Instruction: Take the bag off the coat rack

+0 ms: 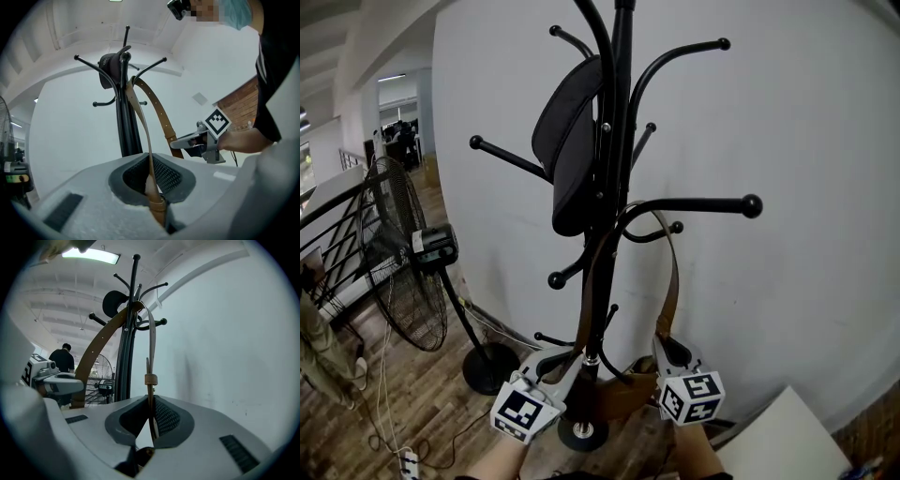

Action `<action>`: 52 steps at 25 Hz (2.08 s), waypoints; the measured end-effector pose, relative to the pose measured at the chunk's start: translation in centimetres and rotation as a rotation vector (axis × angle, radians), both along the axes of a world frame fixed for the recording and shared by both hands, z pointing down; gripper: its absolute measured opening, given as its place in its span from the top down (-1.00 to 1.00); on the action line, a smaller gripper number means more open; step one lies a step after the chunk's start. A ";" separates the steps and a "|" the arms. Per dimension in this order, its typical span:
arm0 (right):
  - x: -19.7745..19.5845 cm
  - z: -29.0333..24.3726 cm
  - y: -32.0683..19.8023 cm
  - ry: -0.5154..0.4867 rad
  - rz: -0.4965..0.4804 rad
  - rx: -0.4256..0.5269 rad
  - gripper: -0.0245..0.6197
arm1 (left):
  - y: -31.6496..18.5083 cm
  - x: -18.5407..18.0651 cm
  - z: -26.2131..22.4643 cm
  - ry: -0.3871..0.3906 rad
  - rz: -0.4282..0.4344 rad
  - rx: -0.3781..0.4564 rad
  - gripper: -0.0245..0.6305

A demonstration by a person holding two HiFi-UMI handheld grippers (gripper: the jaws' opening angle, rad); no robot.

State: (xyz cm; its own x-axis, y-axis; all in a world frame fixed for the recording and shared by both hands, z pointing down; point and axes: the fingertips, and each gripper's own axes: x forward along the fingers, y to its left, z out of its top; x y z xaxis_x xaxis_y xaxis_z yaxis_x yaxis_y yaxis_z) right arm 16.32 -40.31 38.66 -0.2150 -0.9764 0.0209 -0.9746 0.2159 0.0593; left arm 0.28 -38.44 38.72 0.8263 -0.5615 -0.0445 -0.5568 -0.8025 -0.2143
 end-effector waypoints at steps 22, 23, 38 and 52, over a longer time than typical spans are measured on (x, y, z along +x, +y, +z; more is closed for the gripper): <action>1.4 -1.4 2.9 -0.039 0.006 -0.006 0.84 | 2.4 1.2 -1.6 0.020 0.050 0.015 0.87; 1.5 -1.5 3.1 -0.041 0.008 -0.005 0.84 | 2.5 1.3 -1.7 0.022 0.054 0.018 0.87; 3.3 -4.9 5.7 -0.059 0.013 0.066 0.84 | 4.3 3.0 -5.2 0.036 0.091 0.111 0.87; 5.0 -8.2 8.0 -0.069 0.037 0.136 0.84 | 6.4 4.8 -9.1 0.048 0.132 0.212 0.87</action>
State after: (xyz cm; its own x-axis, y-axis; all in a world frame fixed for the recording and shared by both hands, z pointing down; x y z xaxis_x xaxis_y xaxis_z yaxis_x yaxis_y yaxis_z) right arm 21.28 -32.36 30.50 -0.1750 -0.9765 -0.1256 -0.9846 0.1741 0.0178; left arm 5.09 -32.07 29.65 0.8860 -0.4227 -0.1906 -0.4637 -0.8089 -0.3615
